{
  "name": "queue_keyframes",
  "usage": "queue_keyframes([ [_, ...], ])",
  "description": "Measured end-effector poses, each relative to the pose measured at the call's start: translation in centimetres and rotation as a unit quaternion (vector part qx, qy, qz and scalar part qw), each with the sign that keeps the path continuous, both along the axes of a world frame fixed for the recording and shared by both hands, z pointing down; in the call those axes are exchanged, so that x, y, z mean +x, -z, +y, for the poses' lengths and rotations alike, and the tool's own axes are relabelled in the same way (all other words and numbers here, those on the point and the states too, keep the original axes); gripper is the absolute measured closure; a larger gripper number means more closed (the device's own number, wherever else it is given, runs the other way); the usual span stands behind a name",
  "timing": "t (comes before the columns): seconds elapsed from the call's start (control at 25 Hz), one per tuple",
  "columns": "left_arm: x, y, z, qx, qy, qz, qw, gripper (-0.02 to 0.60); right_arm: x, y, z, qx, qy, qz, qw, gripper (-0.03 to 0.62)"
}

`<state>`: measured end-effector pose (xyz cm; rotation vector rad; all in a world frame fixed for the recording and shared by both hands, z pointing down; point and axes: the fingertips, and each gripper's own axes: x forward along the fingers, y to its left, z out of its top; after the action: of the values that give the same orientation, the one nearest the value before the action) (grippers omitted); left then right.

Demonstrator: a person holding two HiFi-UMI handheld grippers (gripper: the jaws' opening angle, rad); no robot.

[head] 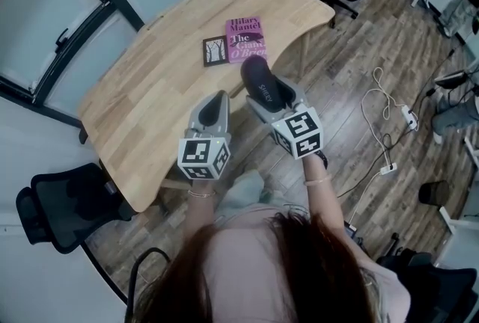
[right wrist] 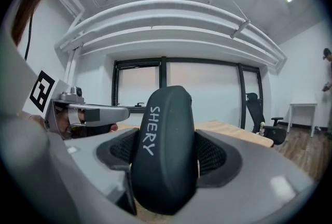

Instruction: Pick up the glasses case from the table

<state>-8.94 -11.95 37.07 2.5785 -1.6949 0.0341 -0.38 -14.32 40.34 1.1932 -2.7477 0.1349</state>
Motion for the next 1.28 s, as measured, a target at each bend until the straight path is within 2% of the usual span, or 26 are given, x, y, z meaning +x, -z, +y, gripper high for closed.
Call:
queue_keyframes([
  [0.32, 1.6, 0.5, 2.6, 0.009, -0.001, 0.001, 1.0, 0.572, 1.7, 0.8, 2.5, 0.009, -0.016, -0.024, 1.0, 0.256],
  [0.56, 2.9, 0.7, 4.4, 0.011, -0.01, -0.001, 0.9999, 0.572, 2.3, 1.1, 4.4, 0.015, -0.015, -0.024, 0.999, 0.256],
  [1.28, 3.6, 0.8, 8.7, 0.02, -0.001, -0.003, 0.9998, 0.572, 2.8, 1.8, 8.4, 0.033, -0.005, -0.03, 0.999, 0.256],
])
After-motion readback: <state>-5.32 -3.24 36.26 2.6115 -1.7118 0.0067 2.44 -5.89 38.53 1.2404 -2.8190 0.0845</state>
